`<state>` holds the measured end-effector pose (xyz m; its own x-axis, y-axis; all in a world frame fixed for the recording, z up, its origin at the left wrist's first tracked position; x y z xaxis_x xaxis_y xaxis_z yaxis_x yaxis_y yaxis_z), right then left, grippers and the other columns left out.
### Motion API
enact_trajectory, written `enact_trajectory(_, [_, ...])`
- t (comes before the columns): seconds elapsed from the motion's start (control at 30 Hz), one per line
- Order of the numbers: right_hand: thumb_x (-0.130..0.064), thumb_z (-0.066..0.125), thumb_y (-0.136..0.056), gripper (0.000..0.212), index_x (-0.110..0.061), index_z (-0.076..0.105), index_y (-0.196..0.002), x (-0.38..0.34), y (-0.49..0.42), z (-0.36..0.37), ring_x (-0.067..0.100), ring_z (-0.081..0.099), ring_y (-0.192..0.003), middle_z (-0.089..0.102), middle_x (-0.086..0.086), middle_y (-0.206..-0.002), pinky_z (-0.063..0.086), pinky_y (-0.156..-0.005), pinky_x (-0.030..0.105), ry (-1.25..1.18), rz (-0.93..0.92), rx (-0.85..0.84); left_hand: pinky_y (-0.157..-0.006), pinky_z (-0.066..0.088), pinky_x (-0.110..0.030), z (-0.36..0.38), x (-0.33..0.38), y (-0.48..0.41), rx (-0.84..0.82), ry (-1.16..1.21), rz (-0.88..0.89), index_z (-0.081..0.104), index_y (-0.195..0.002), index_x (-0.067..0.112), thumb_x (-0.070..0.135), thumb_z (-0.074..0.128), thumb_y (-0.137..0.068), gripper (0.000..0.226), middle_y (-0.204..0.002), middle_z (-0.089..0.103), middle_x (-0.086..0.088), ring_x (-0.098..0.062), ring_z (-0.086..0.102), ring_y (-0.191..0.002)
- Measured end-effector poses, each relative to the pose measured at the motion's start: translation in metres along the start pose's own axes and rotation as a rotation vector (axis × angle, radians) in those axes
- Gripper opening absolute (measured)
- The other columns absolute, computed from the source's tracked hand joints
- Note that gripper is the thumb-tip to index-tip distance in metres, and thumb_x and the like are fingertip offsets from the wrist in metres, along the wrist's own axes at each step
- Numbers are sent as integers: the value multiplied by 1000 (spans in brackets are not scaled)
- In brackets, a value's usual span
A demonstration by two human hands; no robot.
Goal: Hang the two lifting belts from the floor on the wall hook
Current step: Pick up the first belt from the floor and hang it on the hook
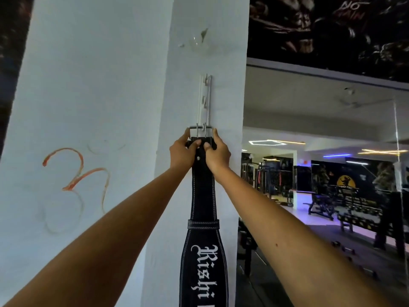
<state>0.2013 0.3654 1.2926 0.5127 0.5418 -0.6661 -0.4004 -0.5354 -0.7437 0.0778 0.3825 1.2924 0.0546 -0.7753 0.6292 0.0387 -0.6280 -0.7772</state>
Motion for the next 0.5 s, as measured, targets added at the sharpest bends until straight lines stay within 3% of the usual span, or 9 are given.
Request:
enact_trajectory(0.13, [-21, 48, -100, 56, -30, 28, -151, -8, 10, -8, 34, 34, -127, 51, 17, -131, 34, -103, 36, 176, -56, -29, -94, 40, -21, -5, 3, 8, 14, -138, 32, 40, -144, 18, 21, 60, -93, 55, -128, 64, -13, -25, 60, -116])
enact_trajectory(0.3, [-20, 55, -96, 56, -14, 34, -148, 4, 63, -35, 30, 33, -131, 42, 14, -140, 39, -99, 34, 340, -274, 81, -108, 37, -34, -23, -4, 55, 83, -230, 64, 51, -137, 10, 27, 68, -87, 55, -140, 55, -12, -24, 49, -131])
enact_trajectory(0.4, [-20, 56, -96, 45, -6, 46, -137, 29, 119, -46, 30, 46, -121, 52, 14, -129, 43, -96, 33, 256, -388, 146, -98, 46, -37, -26, -16, 116, 95, -272, 194, 53, -132, 16, 29, 64, -90, 45, -130, 58, -7, -23, 51, -122])
enact_trajectory(0.5, [-18, 56, -96, 33, -4, 54, -126, 59, 186, -49, 24, 51, -113, 57, 13, -118, 45, -92, 17, 172, -410, 107, -84, 45, -22, -24, -37, 191, 50, -315, 257, 59, -120, 16, 24, 62, -91, 30, -113, 59, -5, -15, 52, -103])
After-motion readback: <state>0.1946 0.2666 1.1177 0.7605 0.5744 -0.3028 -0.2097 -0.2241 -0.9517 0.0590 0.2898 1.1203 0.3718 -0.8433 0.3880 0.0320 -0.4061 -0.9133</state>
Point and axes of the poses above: each hand's wrist, its own y-axis away from the middle knuckle, its own z-axis out of the palm, x = y × z, the point moved 6 cm from there along -y, towards the middle knuckle
